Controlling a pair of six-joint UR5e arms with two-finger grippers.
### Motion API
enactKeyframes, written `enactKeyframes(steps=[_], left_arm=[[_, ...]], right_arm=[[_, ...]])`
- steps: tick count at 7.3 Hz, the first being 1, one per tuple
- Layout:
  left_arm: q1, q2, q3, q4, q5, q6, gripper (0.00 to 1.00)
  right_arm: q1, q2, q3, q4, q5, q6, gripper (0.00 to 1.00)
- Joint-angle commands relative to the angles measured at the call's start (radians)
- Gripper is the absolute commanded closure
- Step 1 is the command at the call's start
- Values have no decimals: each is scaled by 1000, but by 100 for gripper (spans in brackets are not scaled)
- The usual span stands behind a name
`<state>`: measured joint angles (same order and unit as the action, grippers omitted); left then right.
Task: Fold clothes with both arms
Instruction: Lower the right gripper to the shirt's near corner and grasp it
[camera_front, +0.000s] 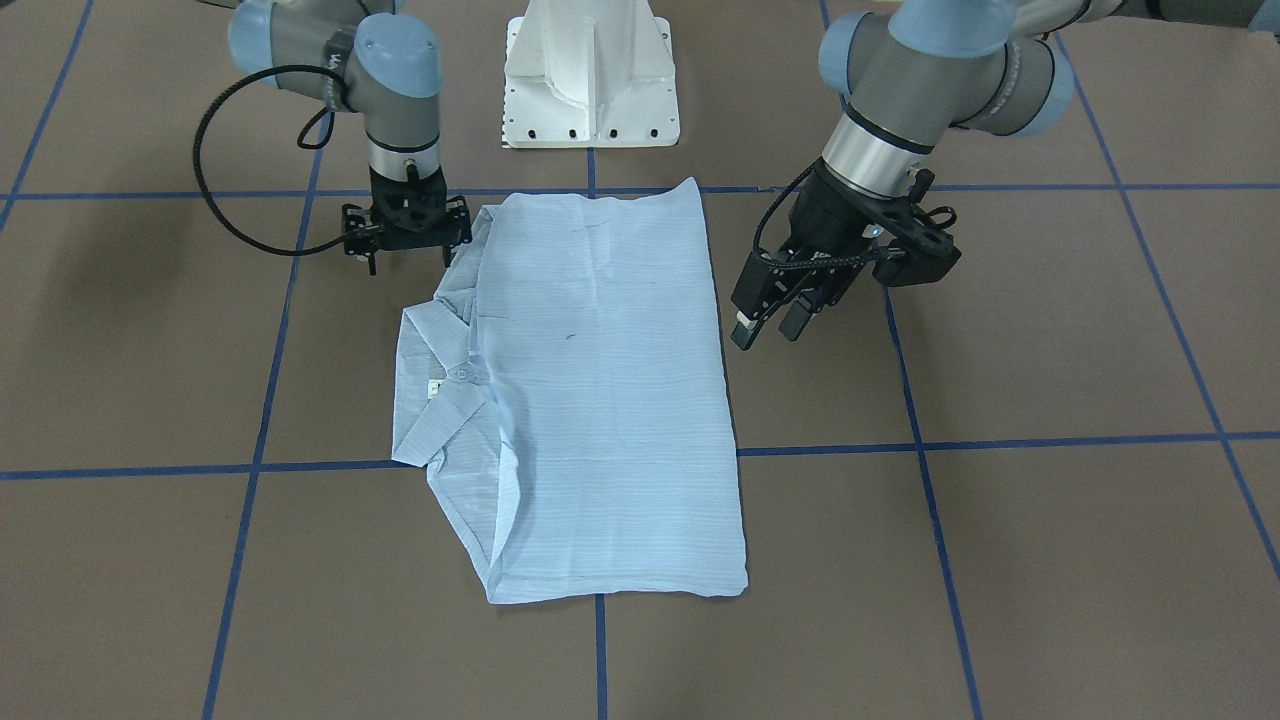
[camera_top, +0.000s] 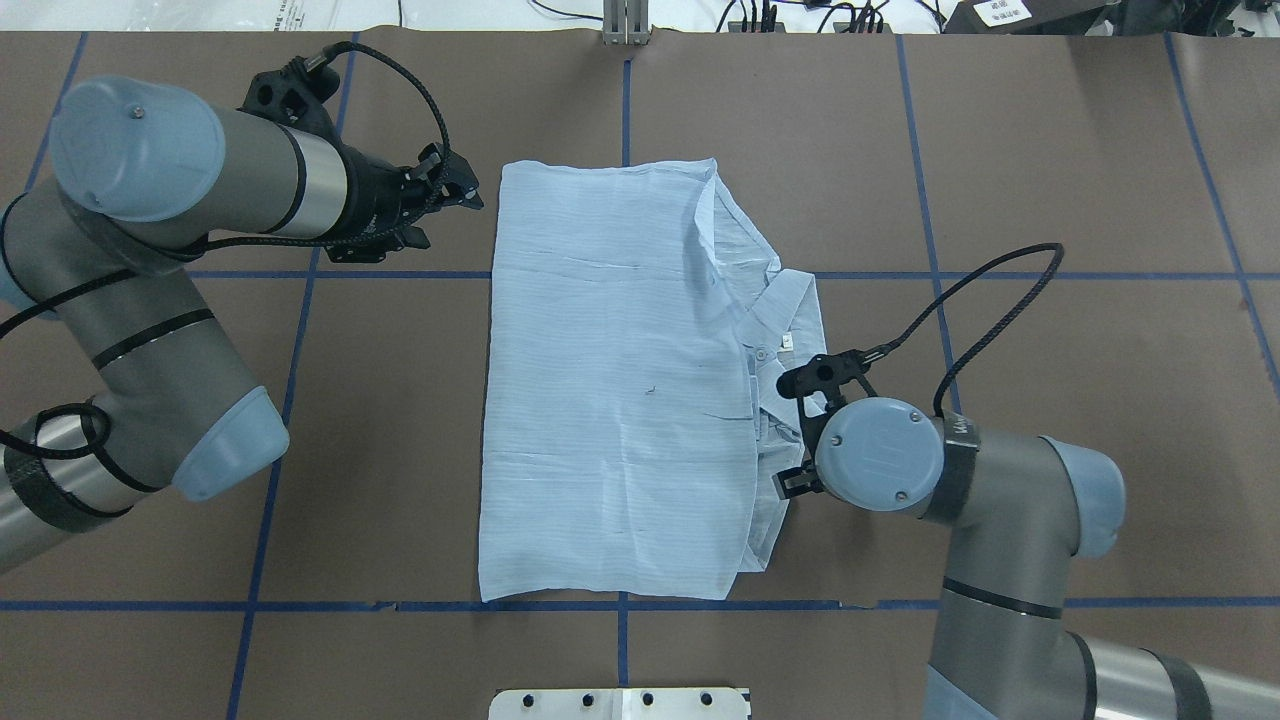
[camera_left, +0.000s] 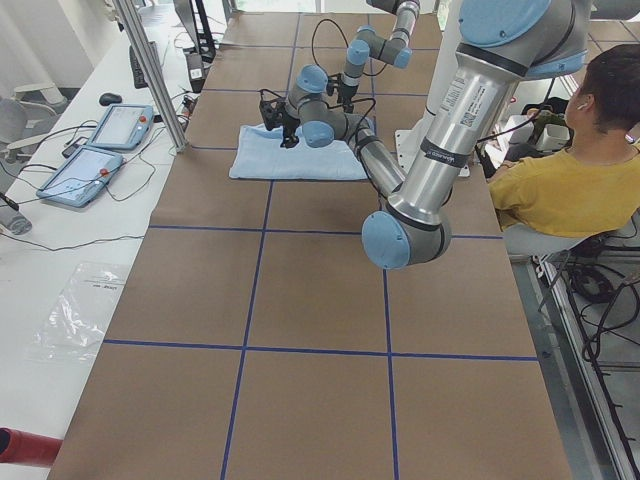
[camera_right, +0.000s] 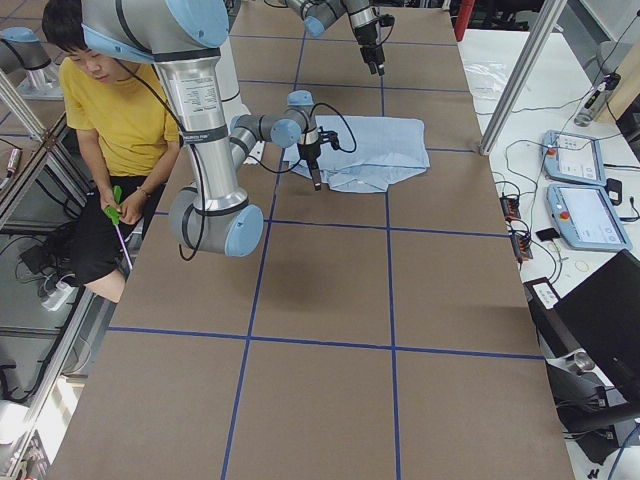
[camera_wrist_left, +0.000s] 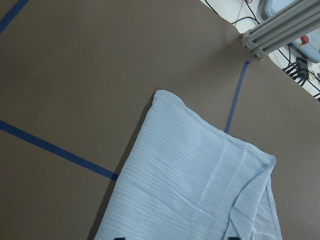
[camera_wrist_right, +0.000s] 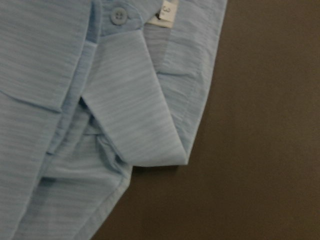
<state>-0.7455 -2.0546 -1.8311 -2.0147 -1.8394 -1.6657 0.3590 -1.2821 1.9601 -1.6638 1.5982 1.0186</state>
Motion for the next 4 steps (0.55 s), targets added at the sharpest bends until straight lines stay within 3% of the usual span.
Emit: enactKeyframes(steps=[1,4], left_arm=[[0,1,-8,1,0,0,26],[2,1,-20,1,0,0,26]], right_arm=[[1,-56,60,-1,-9,18,0],[-66,25,53,10,-12,360,0]])
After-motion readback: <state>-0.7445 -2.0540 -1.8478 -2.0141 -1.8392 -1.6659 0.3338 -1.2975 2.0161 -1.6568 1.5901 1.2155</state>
